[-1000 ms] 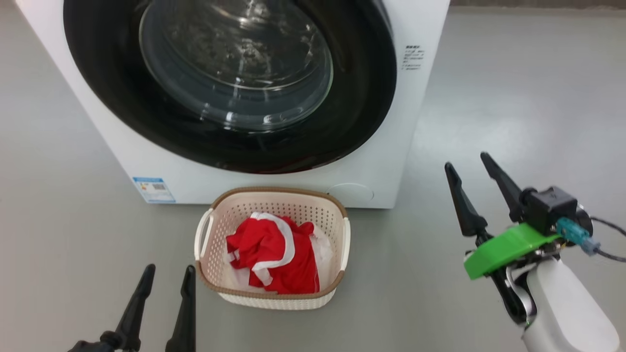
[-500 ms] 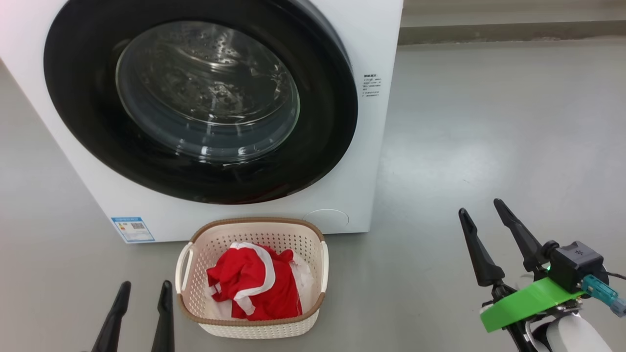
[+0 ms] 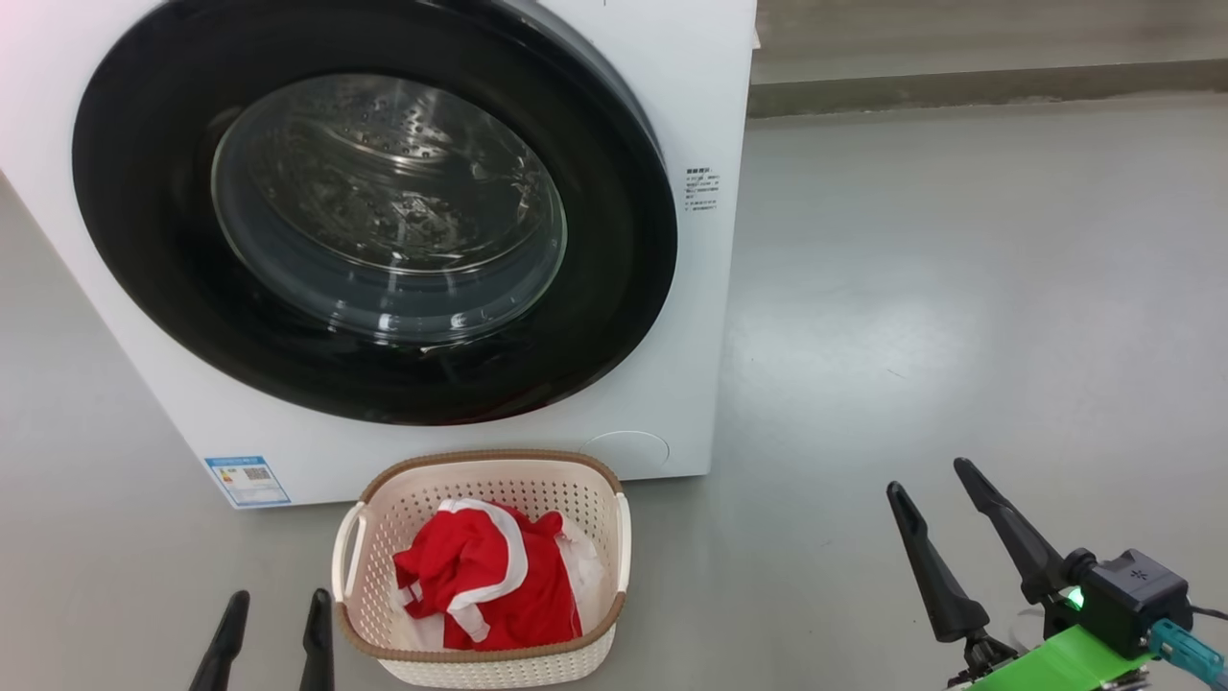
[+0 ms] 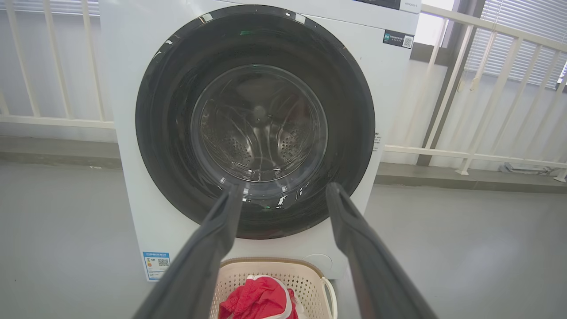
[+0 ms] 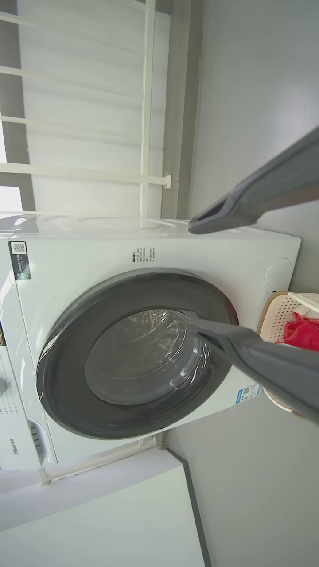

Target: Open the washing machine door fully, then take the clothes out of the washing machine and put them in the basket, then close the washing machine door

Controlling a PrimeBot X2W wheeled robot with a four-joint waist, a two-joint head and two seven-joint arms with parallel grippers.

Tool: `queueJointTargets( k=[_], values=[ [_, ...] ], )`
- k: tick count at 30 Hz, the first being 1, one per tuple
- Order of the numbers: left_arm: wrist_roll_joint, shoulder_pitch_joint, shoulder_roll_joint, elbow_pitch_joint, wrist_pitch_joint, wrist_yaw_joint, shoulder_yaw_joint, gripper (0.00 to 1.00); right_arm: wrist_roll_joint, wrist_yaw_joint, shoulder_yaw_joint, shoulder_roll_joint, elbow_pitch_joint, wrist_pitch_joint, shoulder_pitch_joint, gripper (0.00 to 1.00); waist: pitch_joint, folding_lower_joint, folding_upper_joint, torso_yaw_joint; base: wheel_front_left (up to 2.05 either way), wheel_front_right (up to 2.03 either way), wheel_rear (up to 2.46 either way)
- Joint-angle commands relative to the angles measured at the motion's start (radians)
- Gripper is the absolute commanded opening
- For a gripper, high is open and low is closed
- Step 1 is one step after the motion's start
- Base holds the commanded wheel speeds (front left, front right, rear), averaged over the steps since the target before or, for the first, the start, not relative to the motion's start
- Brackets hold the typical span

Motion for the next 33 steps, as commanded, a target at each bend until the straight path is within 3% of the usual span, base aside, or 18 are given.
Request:
queueJointTargets(
  k=[1, 13, 14, 18, 26, 33],
  values=[
    [0.006, -0.015, 0.007, -0.024, -0.012, -0.005, 0.040, 1.00, -0.008, -0.001, 0.013, -0.014, -0.038, -0.006, -0.004, 1.00, -0.002, 0.0000, 0.0000, -0.001, 0.00, 0.00, 0.00],
    [0.025, -0.007, 0.004, -0.027, -0.012, -0.003, 0.048, 1.00, -0.046, -0.001, -0.028, -0.002, -0.044, -0.006, 0.021, 1.00, -0.011, 0.0000, 0.0000, 0.003, 0.00, 0.00, 0.00],
    [0.034, -0.007, 0.004, -0.030, -0.012, -0.001, 0.050, 0.00, -0.048, -0.001, -0.029, 0.000, -0.044, -0.006, 0.021, 0.00, -0.010, 0.0000, 0.0000, 0.003, 0.00, 0.00, 0.00],
    [0.025, 0.013, -0.009, 0.048, 0.003, 0.001, 0.010, 0.00, -0.044, 0.000, -0.032, 0.030, 0.030, 0.001, 0.022, 0.00, -0.011, 0.0000, 0.0000, 0.003, 0.00, 0.00, 0.00],
    [-0.048, -0.005, -0.009, 0.066, 0.023, 0.001, 0.012, 0.00, 0.024, 0.000, -0.043, 0.037, 0.039, 0.017, 0.017, 0.00, -0.009, 0.0018, 0.0000, 0.005, 0.00, 0.00, 0.00],
    [-0.126, -0.024, -0.008, 0.081, 0.043, 0.000, 0.013, 0.00, 0.096, 0.000, -0.054, 0.042, 0.047, 0.035, 0.007, 0.00, -0.003, 0.0000, 0.0000, 0.006, 0.00, 0.00, 0.00]
  ],
)
